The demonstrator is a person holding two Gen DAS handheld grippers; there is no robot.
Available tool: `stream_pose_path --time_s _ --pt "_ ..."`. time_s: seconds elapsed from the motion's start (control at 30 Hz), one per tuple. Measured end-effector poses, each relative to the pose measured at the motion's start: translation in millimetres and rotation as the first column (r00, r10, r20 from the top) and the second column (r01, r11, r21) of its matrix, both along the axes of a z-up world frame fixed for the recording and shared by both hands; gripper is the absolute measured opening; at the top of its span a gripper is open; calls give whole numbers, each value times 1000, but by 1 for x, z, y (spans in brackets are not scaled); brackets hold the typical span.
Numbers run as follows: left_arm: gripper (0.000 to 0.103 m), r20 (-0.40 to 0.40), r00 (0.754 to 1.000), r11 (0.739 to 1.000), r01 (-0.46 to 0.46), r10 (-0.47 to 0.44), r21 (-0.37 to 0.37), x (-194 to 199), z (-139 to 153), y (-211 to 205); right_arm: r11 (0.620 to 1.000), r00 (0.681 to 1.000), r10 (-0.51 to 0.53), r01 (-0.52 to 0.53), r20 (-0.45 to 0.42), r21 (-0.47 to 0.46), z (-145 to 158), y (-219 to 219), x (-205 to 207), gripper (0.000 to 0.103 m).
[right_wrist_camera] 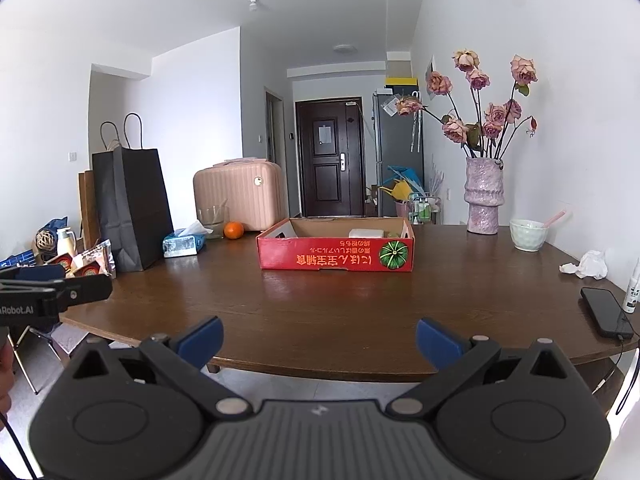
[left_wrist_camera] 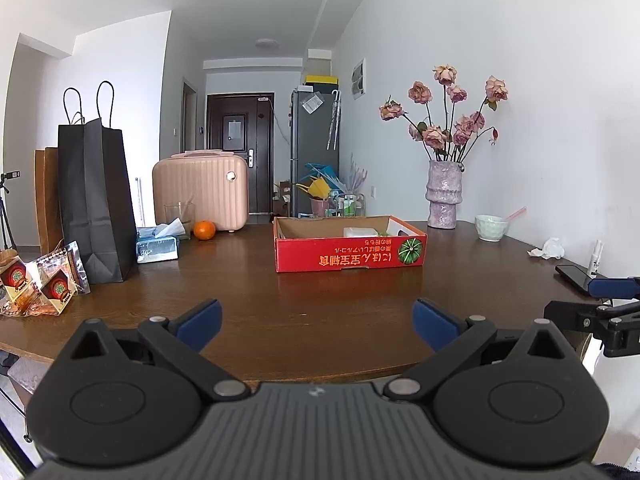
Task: Organize rigid objects
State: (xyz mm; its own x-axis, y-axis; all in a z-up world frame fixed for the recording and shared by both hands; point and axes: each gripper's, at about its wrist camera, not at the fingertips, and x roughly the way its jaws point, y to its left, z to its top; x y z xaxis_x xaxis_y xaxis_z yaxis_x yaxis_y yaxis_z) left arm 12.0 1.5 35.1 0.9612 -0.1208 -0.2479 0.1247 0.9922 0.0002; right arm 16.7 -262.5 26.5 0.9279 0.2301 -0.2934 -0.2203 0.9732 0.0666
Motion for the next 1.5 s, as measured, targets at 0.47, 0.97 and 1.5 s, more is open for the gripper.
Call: stream_pose_path --time_s 0.47,0.97,1.5 --pt "103 -1 1000 1000 -3 3 15 0 -2 -4 1000 1000 -17 17 2 9 -2 -3 3 103" --pt "103 -3 1000 1000 0 0 16 1 -2 -2 999 1000 -22 22 2 30 -5 -6 2 103" --pt "103 -6 1000 1000 6 -6 21 1 -3 -5 999 1000 -27 27 5 26 -8 -5 2 103"
